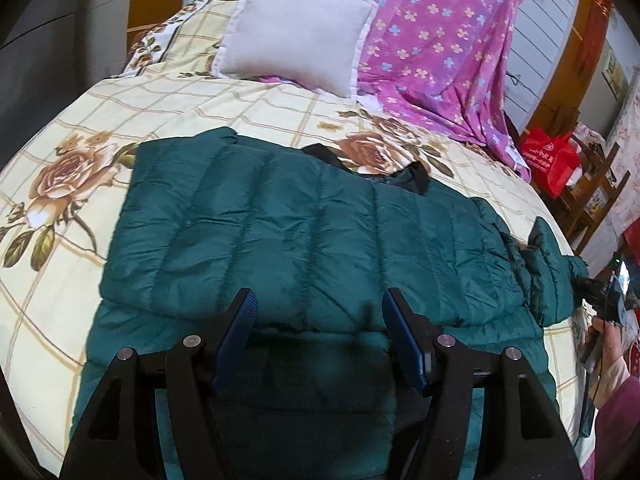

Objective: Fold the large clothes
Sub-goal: 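Fold the sleeve across the jacket body and release with the right tool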

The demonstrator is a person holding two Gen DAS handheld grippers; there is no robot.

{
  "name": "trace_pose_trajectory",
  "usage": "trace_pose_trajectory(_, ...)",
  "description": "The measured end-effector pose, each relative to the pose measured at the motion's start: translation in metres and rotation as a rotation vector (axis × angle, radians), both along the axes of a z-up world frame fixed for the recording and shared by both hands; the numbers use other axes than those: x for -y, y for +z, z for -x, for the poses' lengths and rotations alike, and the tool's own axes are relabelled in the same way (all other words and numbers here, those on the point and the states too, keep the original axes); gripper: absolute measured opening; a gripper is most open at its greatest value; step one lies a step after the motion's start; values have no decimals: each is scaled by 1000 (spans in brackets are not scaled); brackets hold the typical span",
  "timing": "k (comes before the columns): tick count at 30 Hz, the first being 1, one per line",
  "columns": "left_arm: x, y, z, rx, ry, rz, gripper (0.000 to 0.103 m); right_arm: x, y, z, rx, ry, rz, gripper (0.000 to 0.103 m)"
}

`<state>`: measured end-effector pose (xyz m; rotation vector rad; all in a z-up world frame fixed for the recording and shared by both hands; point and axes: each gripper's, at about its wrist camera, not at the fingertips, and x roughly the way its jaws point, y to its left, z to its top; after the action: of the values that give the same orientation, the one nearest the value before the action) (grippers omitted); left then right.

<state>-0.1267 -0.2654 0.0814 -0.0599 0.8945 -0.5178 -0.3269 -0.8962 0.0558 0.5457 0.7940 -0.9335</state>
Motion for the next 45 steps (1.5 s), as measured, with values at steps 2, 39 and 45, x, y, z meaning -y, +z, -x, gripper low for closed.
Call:
trace_pose_trajectory(2, -7, 2, -1, 1, 14, 10, 47, -6, 13, 0, 12, 22, 16, 14)
trace_pose_trajectory(39, -112, 5, -30, -51, 203, 149, 47, -474, 42, -200, 96, 1130, -118, 18)
trace_pose_trajectory(45, -109, 8, -27, -61, 200, 181, 47, -473, 56, -190, 155, 1175, -172, 81)
